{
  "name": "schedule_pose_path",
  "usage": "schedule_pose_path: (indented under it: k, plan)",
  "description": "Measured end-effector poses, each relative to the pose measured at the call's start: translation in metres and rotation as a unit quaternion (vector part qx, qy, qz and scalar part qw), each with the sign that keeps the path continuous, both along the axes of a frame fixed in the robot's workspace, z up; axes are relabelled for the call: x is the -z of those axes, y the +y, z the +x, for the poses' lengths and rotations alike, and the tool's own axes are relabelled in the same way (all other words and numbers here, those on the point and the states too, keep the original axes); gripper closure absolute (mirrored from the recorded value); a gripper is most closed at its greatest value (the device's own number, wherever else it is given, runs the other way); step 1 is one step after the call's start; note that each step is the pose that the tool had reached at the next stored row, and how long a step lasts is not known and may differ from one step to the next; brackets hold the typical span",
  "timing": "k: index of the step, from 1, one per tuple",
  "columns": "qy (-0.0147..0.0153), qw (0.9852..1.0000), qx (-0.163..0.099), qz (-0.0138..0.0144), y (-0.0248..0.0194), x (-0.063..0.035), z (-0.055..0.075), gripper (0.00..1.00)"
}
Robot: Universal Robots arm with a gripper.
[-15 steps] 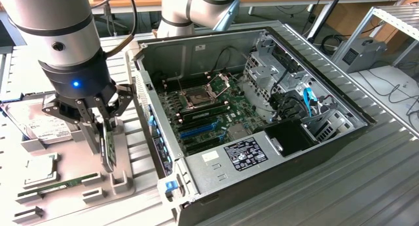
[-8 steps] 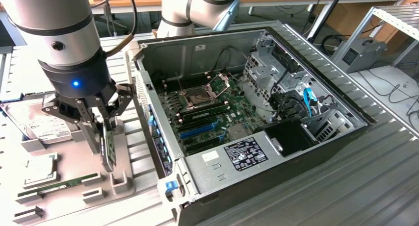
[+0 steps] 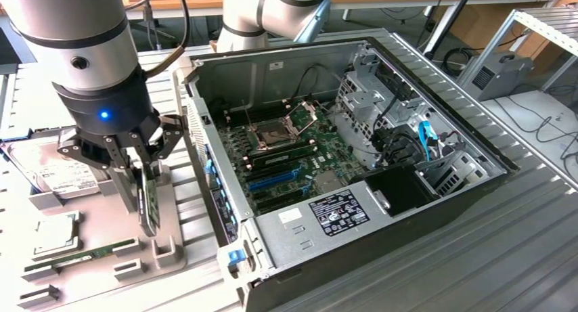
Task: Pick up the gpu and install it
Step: 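Pick up the gpu and move the gpu toward the slot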
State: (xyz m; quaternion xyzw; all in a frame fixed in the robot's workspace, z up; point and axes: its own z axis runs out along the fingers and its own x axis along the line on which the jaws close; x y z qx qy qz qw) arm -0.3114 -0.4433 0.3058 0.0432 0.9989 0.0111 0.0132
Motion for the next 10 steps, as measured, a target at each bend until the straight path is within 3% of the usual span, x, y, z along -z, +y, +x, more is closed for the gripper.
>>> schedule_pose_path:
  k: [10]
  plan:
    - [0.0, 1.0, 0.0, 0.0035, 0.0, -0.0007, 0.0, 0.74]
